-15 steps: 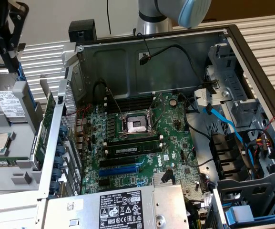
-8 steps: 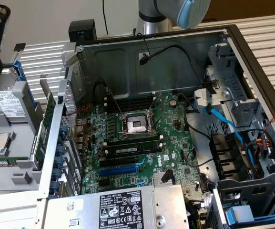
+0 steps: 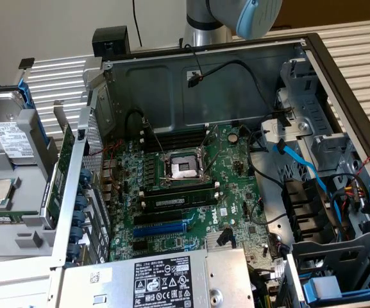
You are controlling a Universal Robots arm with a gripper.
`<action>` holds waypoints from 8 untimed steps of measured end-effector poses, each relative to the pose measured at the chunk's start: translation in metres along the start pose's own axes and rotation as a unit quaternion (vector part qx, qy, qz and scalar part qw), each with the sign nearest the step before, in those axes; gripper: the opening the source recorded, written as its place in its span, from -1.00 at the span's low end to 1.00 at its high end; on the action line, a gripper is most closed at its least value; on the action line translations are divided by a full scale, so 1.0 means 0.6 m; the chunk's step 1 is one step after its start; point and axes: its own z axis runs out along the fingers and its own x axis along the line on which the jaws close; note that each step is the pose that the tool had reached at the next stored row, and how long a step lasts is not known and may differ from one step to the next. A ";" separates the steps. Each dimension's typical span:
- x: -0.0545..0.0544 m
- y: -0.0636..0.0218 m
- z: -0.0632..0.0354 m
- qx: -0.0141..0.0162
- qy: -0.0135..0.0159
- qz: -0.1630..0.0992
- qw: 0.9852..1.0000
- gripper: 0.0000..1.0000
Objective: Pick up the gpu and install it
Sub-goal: 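Pick up the gpu and move the gpu toward the slot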
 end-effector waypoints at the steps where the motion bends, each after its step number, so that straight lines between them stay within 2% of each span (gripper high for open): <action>1: 0.000 0.000 0.000 0.000 0.000 0.000 1.000 -0.79; 8: 0.000 0.000 0.000 0.000 0.000 0.000 1.000 -0.79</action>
